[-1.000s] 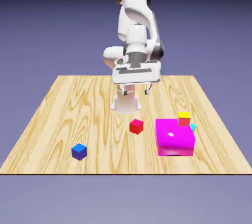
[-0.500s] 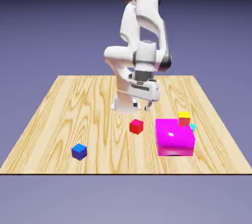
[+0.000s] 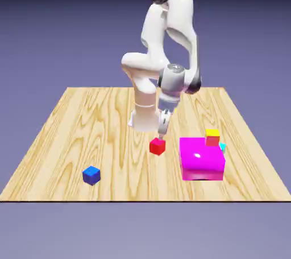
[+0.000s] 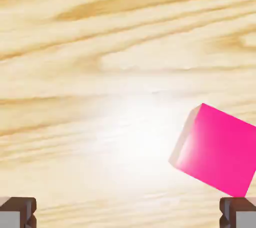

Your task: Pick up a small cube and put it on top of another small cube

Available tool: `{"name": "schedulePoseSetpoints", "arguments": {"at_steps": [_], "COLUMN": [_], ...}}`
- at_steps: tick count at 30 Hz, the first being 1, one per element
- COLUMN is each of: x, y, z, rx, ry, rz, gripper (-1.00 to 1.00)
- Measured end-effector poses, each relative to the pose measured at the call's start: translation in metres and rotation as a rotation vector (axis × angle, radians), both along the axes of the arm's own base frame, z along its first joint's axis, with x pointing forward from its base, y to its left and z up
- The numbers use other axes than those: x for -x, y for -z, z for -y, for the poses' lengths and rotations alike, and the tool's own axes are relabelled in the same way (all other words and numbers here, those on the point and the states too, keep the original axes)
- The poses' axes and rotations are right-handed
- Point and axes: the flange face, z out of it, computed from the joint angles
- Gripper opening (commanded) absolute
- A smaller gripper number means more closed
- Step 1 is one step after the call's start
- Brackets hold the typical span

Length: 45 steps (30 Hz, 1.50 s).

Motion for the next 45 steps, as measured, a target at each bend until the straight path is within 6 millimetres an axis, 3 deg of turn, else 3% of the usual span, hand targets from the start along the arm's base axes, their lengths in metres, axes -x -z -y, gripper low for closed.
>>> {"name": "schedulePoseSetpoints", "arguments": {"at_steps": [7, 19, 31, 32, 45], "x": [0.029, 0.026, 0.035, 0.036, 0.026], "y": [0.03, 0.061, 0.098, 0.099, 0.065], "z": [0.002, 0.009, 0.012, 0.012, 0.009], "rx": [0.047, 0.059, 0.049, 0.049, 0.059], "ry": [0.307, 0.306, 0.306, 0.307, 0.305], "rz": [-0.069, -0.054, -0.069, -0.069, -0.054], "gripper": [0.0, 0.0, 0.0, -1.0, -1.0]}}
